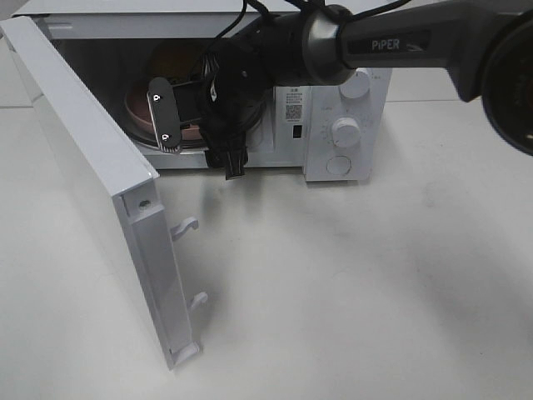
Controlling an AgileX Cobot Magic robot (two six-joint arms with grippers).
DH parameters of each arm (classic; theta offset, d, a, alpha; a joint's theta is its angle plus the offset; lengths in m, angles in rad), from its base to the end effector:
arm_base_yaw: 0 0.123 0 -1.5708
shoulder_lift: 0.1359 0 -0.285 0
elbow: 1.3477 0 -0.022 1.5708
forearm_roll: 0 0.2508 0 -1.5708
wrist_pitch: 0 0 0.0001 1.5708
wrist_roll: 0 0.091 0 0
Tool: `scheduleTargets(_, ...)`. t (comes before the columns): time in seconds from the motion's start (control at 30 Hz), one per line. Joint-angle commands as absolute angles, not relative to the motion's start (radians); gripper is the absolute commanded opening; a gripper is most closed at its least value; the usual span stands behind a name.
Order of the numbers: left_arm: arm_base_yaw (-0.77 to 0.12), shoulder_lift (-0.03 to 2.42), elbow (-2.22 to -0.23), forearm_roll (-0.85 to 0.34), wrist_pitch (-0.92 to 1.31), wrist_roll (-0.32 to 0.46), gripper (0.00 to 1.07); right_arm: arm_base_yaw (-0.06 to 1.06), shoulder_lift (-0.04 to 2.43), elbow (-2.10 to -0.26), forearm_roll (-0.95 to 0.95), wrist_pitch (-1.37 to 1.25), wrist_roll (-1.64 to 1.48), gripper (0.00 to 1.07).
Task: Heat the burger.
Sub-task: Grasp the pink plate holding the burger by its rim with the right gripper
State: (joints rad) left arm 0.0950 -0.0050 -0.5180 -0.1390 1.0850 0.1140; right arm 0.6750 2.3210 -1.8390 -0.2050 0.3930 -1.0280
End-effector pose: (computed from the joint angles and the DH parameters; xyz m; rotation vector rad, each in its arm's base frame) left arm -0.0081 -0.0120 0.2809 0.0297 2.0377 -0.0352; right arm 0.4144 0.3226 0.1632 -1.9052 1.4206 -0.3551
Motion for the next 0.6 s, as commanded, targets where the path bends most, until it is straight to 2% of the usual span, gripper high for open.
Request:
scheduleTargets(0.03,0.096,-0.011,-0.518,-0.142,1.070,0.109,1.01,0.675,2.367,-1.925,-0.198,0.422,-0.981,0.80)
scheduleTargets(0.23,0.096,-0.011,-0.518,-0.142,1.070,0.109,1.01,0.666,2.424,-2.007,-0.192,0.441,-0.974,0.77)
scheduleTargets(0.4,0.096,-0.011,-0.518,-0.142,1.070,0.109,1.01,0.655,2.458,-2.053,-0.178,0.444,-0.975,0.71)
scheduleTargets(0.47,0.096,-0.011,-0.518,-0.142,1.070,0.109,1.01,0.654,2.466,-2.059,-0.175,0.443,-0.978,0.56)
scheduleTargets(0.5,0.096,-0.011,-0.518,-0.142,1.070,0.109,1.01,0.654,2.466,-2.059,-0.175,0.443,-0.978,0.56)
scheduleTargets(0.53,0.096,-0.011,-0.518,-0.142,1.070,0.109,1.01,0.654,2.466,-2.059,-0.175,0.443,-0.984,0.39)
scheduleTargets(0.57,0.096,-0.011,-0.518,-0.142,1.070,0.109,1.01,0.654,2.466,-2.059,-0.175,0.443,-0.984,0.39)
scheduleTargets(0.6,0.096,-0.011,-0.518,-0.142,1.070,0.109,1.01,0.654,2.466,-2.059,-0.175,0.447,-0.986,0.20)
